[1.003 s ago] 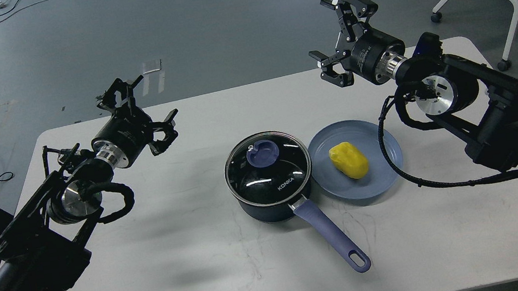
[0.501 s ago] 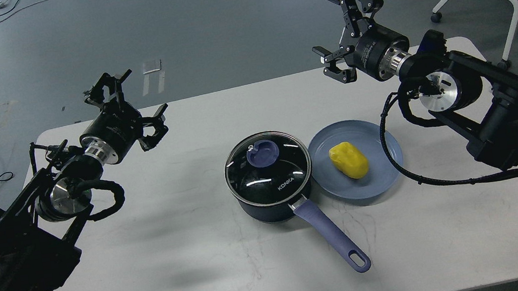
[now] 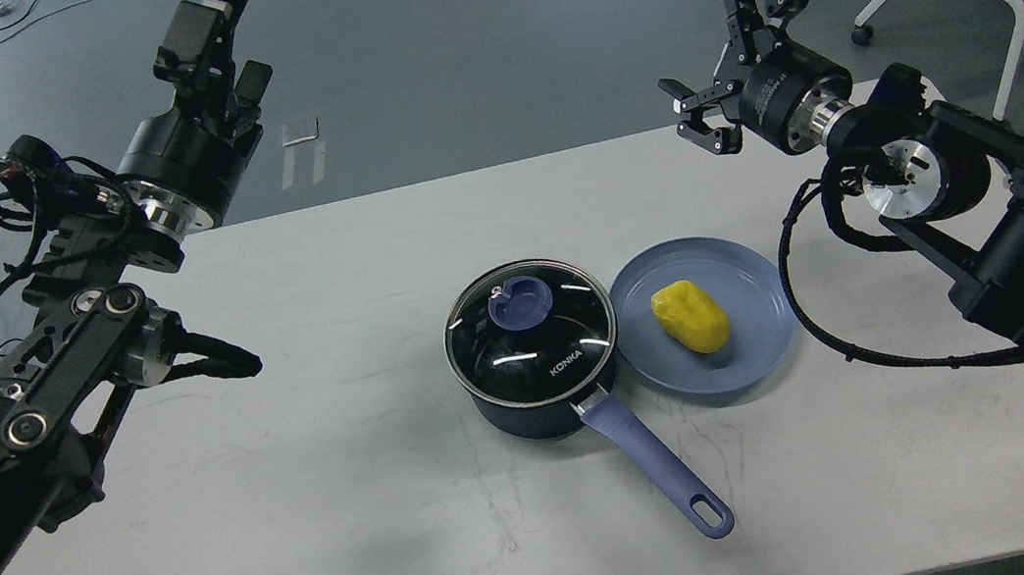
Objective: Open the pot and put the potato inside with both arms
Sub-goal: 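Move the left gripper over the pot and grasp the lid's blue knob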
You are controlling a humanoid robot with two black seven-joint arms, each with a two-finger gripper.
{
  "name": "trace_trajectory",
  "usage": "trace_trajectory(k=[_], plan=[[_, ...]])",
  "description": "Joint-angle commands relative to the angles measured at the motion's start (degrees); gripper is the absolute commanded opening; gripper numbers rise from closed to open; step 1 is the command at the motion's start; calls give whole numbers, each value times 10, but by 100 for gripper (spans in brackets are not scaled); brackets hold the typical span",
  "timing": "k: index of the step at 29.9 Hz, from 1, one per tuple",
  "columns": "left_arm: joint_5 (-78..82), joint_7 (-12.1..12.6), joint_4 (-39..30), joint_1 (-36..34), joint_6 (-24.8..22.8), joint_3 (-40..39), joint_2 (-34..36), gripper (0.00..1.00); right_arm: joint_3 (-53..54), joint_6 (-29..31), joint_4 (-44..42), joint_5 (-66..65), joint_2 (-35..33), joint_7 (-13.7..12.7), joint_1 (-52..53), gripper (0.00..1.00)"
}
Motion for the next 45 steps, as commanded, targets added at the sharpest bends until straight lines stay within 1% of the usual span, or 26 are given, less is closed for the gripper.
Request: trace_trajectory(k=[1, 2, 7, 8, 10, 11, 14, 18, 20, 23, 28, 32, 39, 45], plan=[[173, 3, -42, 2, 87, 52, 6, 98, 13, -1, 0, 0, -3, 3, -20, 100], [217, 3, -43, -2, 100, 76, 6, 98, 17, -1, 0, 0, -6, 3, -25, 100], [311, 3, -43, -39, 102, 155, -1, 98, 27, -1, 0, 0, -10, 4, -33, 100], [352, 3, -40, -49, 103, 187, -1, 98, 27, -1, 0, 0, -11, 5, -34, 100], [428, 3, -30, -56, 106, 219, -11, 98, 26, -4, 0, 0, -18, 5, -34, 100], [476, 3, -20, -56, 106, 228, -27, 98, 26, -5, 0, 0, -21, 5, -35, 100], [542, 2, -9, -55, 105, 240, -51, 98, 26, -5, 0, 0, -31, 5, -36, 100], [560, 0, 20, -58, 104, 269, -58, 98, 26, -5, 0, 0, -34, 5, -40, 100], [590, 2, 45, -67, 104, 290, -73, 98, 26, -6, 0, 0, -35, 6, -42, 100], [631, 1, 74, -70, 105, 297, -92, 98, 25, -6, 1, 0, -41, 7, -42, 100], [614, -3, 73, -62, 104, 297, -97, 98, 23, -6, 1, 0, -44, 7, -42, 100], [566, -21, 72, -59, 103, 299, -112, 98, 19, -6, 1, 0, -48, 6, -42, 100], [564, -45, 78, -58, 103, 305, -113, 98, 16, -7, 0, -1, -49, 6, -42, 100], [583, -42, 109, -50, 106, 307, -115, 98, 15, -8, 0, -1, -49, 6, -42, 100]])
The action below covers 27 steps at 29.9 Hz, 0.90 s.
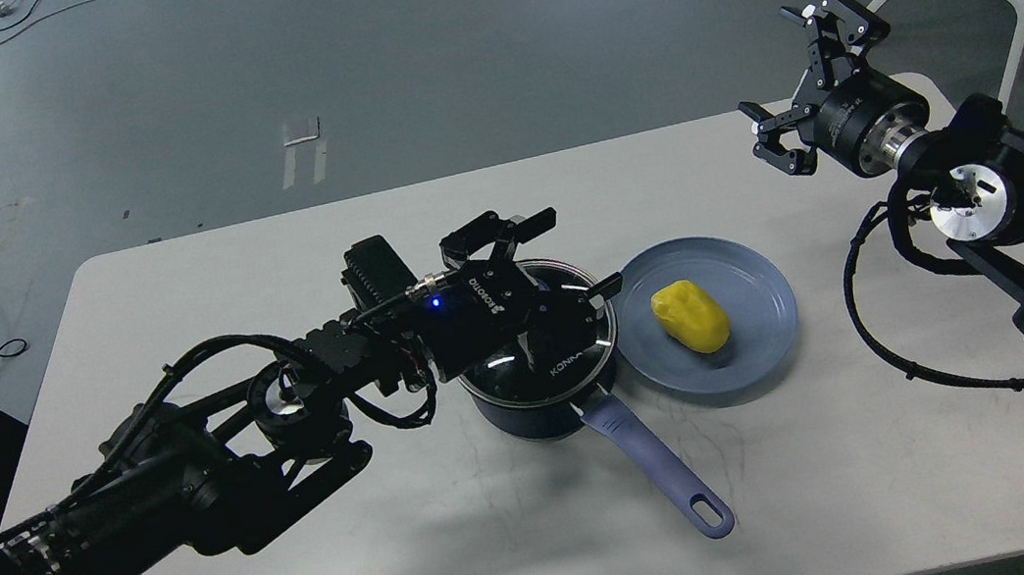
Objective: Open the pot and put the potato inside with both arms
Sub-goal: 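Move the left gripper over the pot and grasp the lid's blue knob, then lift the glass lid off the pot with the left gripper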
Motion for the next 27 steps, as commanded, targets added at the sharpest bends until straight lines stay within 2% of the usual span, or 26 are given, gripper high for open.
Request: trace_trajectory(k=[1, 6, 27], plan=[[24, 1, 19, 3, 2, 1, 2, 98, 0, -1, 0, 0, 0, 0, 0, 100], [45, 0, 40, 6, 9, 9, 2, 98, 0, -1, 0, 0, 0, 0, 0, 100], [38, -7, 39, 27, 9, 13, 12, 98, -1, -2, -1, -1, 0, 1, -4, 100]])
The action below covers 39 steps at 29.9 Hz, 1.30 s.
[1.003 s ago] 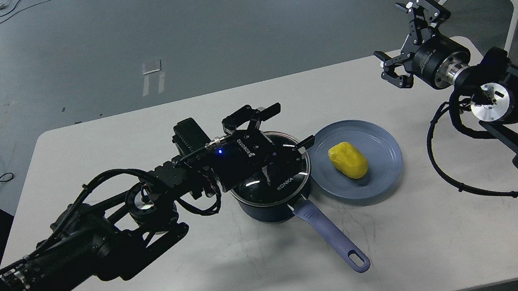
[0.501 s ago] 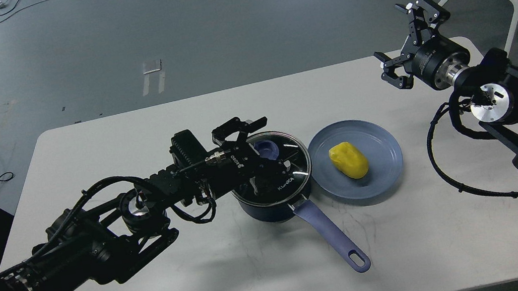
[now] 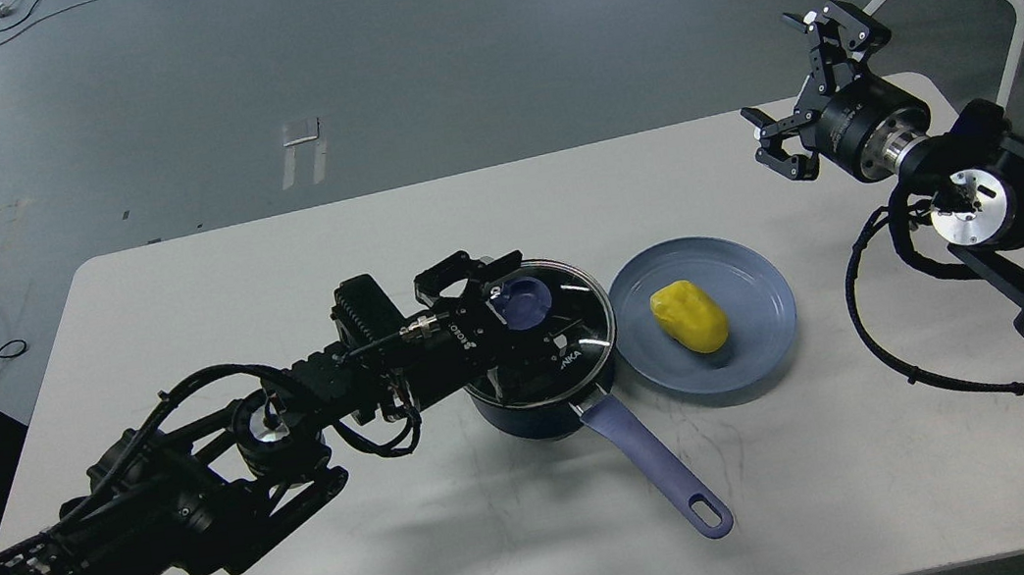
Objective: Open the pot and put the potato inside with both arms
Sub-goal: 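Lift the glass lid off the pot with the left gripper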
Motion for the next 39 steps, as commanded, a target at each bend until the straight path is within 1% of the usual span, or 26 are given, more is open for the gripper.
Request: trace_trajectory(k=[1, 7, 16, 26, 29, 30, 32, 35, 36, 38, 39], plan=[[-2, -1, 0, 4, 0, 0, 2, 98, 0, 0, 0, 0, 0, 0, 0, 100], [-17, -21, 3, 5, 0, 1, 2, 98, 0, 0, 1, 0, 0, 0, -4, 100], [-25, -21, 23, 6, 0, 0, 6, 97, 0, 0, 1, -1, -1, 0, -4, 100], [-30, -22, 24, 7, 0, 1, 6, 96, 0, 0, 0, -2, 0, 0, -4, 100], [-30, -25, 24, 12, -1, 1, 7, 89, 0, 0, -1, -3, -1, 0, -4, 100], [-30, -28, 24, 13, -1, 1, 7, 84, 0, 0, -1, -3, -1, 0, -4, 100], [-30, -28, 24, 14, -1, 1, 8, 81, -1, 0, -1, -3, -1, 0, -4, 100], [-31, -29, 24, 15, -1, 1, 14, 74, 0, 0, -1, -3, -2, 0, -4, 100], [-31, -29, 24, 15, -2, 1, 14, 69, -1, 0, -2, -3, -2, 0, -4, 100], [-31, -29, 24, 15, -2, 1, 14, 62, 0, 0, -2, -3, -1, 0, -4, 100], [-31, -29, 24, 15, -2, 1, 15, 55, 0, 0, -6, -3, -1, 0, -4, 100]])
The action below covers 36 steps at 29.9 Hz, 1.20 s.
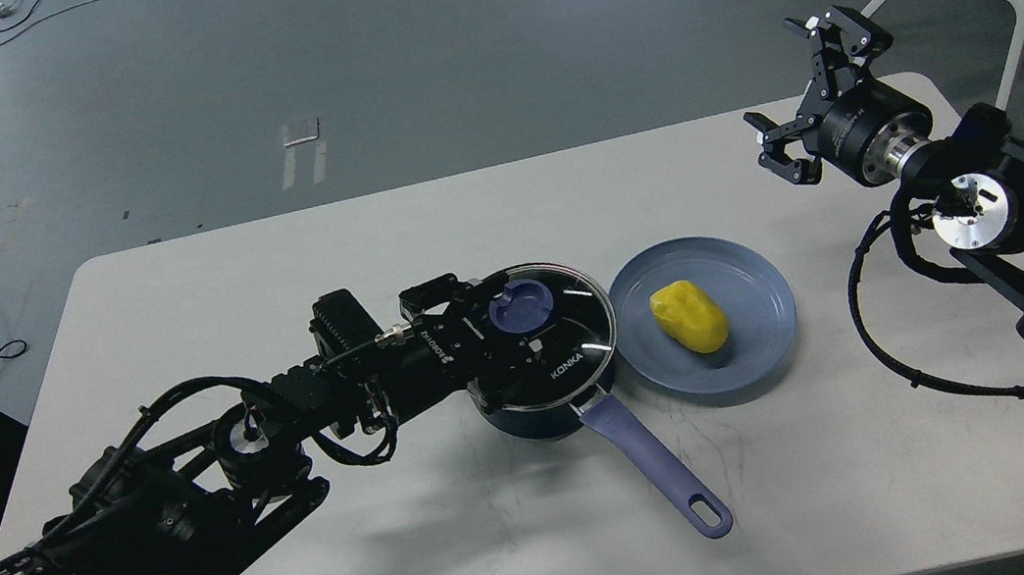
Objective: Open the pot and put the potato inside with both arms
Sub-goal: 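Lift the glass lid off the pot with the left gripper, then lower the lid onto the table beside the pot and release it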
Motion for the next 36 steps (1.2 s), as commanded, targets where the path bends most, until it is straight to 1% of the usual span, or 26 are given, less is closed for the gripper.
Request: trace_trajectory(k=[1, 12, 15, 19, 24, 26, 27, 29, 31, 33, 34, 36], plan=[[0, 0, 0, 0, 0, -1, 2, 54, 0, 0, -5, 0, 0, 0, 0, 100], [-44, -2, -11, -6, -2, -2, 13, 54, 0, 0, -6, 0, -1, 0, 1, 100], [-53, -5, -33, -10, -3, -3, 23, 54, 0, 0, -7, 0, -1, 0, 2, 100], [-77, -10, -40, -21, -2, -4, 35, 54, 0, 0, -6, -1, -1, 0, 4, 100], [-108, -11, -41, -31, 2, -5, 87, 54, -1, -3, -6, 0, -1, 0, 10, 100], [-125, -18, -41, -31, 7, -7, 110, 54, -4, -3, -6, 0, -3, 0, 12, 100], [-130, -20, -41, -31, 13, -8, 117, 54, -4, -3, -6, 0, -3, 0, 13, 100], [-149, -25, -40, -24, 46, -3, 146, 54, -4, -3, -6, 0, -8, 0, 13, 100], [-159, -26, -38, -16, 65, -1, 172, 54, -5, -3, -6, 0, -9, 0, 13, 100], [-164, -31, -37, -3, 73, -1, 192, 54, -6, -3, -6, 0, -10, 0, 13, 100], [-167, -37, -34, 12, 81, -2, 210, 54, -5, -3, -6, 0, -10, 0, 13, 100], [-179, -37, -31, 33, 82, -2, 225, 54, -6, -3, -6, 0, -10, 0, 13, 100]])
